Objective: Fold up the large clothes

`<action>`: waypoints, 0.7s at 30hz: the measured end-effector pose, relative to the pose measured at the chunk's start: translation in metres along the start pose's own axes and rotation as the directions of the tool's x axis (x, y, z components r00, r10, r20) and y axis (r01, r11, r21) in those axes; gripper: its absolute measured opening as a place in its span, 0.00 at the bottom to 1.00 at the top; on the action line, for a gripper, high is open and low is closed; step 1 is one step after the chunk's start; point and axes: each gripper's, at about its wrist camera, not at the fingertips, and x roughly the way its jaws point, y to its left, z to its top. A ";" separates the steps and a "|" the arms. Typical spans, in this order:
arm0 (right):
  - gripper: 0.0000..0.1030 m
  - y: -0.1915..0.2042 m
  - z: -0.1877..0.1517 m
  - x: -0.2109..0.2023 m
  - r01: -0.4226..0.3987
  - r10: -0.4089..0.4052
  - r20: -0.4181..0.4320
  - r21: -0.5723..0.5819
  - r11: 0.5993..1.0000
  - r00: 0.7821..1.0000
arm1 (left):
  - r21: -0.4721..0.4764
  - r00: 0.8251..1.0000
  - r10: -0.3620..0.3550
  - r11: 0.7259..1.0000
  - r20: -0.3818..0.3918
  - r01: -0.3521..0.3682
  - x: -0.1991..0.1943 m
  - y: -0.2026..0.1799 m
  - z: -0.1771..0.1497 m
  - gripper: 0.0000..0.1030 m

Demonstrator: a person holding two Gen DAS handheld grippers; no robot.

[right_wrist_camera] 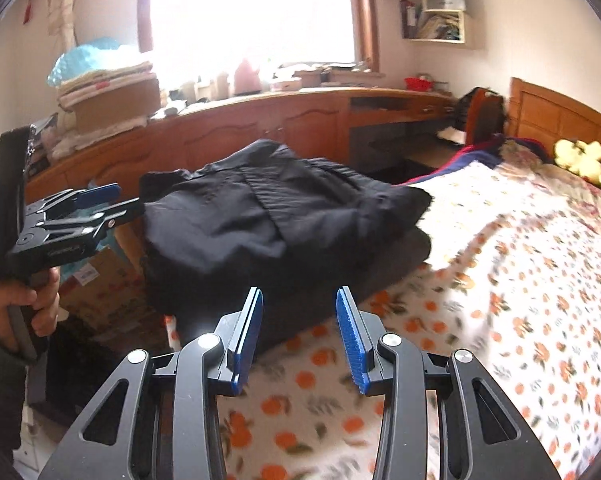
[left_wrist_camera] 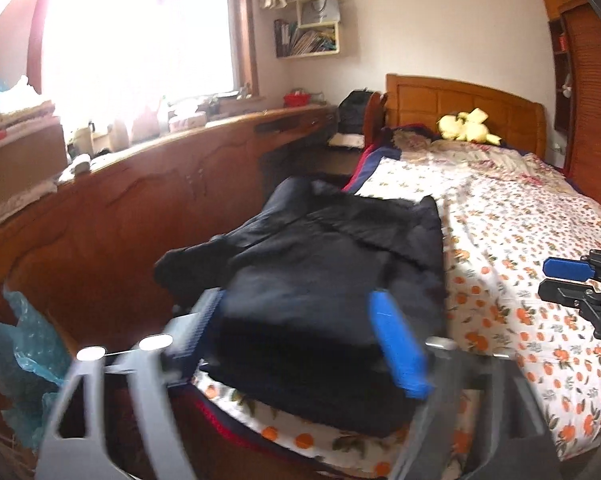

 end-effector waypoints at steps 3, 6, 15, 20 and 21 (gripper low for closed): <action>0.41 -0.015 -0.011 -0.029 0.043 -0.044 0.025 0.025 0.999 0.999 | 0.004 0.999 -0.036 0.999 0.028 0.036 -0.014 -0.025 0.000 0.98; 0.63 -0.030 -0.023 -0.058 0.099 -0.102 0.059 0.050 0.994 0.993 | 0.002 0.996 -0.075 0.997 0.038 0.075 -0.023 -0.046 0.000 0.98; 0.93 -0.070 -0.066 -0.148 0.249 -0.266 0.130 0.135 0.959 0.955 | 0.056 0.980 -0.197 0.979 0.040 0.195 -0.048 -0.135 -0.005 0.98; 0.93 -0.086 -0.093 -0.187 0.331 -0.354 0.132 0.170 0.928 0.926 | 0.094 0.957 -0.287 0.955 0.041 0.282 -0.066 -0.190 -0.012 0.98; 0.93 -0.088 -0.097 -0.193 0.340 -0.364 0.130 0.177 0.924 0.922 | 0.101 0.953 -0.300 0.950 0.037 0.295 -0.068 -0.200 -0.014 0.98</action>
